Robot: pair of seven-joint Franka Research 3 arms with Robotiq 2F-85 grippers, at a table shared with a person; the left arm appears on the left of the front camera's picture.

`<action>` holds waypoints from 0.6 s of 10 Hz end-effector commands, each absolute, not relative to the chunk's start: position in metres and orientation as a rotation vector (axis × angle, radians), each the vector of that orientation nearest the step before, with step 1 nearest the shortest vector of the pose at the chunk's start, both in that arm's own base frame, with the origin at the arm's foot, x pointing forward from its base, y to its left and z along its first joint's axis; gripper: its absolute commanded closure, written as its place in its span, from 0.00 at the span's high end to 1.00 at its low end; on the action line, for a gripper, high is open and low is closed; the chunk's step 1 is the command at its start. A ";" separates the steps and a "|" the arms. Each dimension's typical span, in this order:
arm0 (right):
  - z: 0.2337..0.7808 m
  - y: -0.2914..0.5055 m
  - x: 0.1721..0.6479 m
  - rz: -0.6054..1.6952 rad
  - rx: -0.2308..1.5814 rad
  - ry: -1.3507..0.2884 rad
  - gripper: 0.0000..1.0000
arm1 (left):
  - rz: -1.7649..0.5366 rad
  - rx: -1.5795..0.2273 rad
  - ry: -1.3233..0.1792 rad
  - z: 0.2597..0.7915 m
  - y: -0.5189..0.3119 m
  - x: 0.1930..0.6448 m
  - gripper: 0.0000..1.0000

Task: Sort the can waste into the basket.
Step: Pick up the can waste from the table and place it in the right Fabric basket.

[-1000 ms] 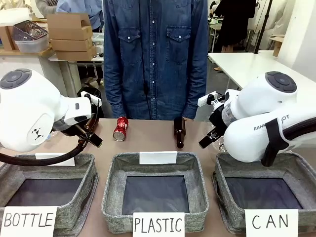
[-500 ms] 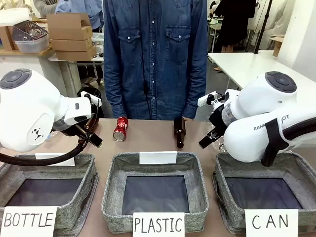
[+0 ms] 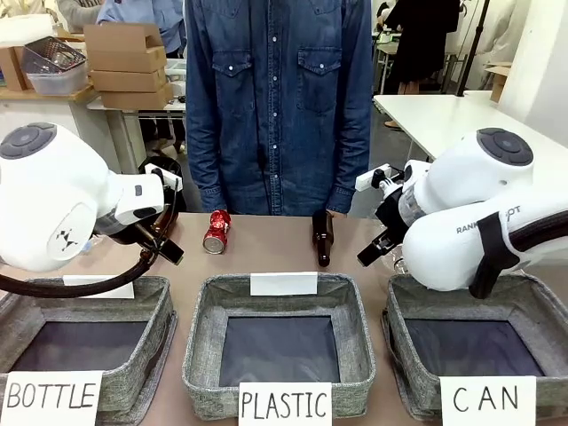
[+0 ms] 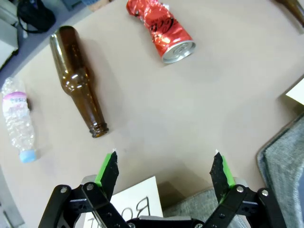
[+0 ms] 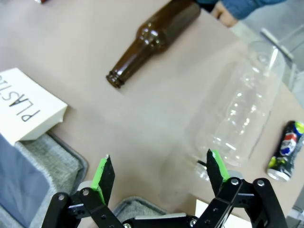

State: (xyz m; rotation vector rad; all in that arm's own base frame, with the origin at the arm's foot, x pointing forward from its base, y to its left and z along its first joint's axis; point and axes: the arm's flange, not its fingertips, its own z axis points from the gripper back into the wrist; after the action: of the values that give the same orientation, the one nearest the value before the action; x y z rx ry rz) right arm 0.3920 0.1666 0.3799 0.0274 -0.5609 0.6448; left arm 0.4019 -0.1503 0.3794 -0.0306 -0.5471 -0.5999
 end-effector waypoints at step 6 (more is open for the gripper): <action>0.529 0.164 0.309 0.614 0.005 -0.668 1.00 | -0.639 0.012 -0.585 0.497 -0.143 0.347 1.00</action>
State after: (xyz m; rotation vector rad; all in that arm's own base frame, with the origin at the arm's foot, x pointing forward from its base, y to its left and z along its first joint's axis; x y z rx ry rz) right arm 0.2882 0.1690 0.5481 -0.0309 -0.7209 0.6043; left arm 0.3159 -0.1383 0.5353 0.0132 -0.6292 -0.6689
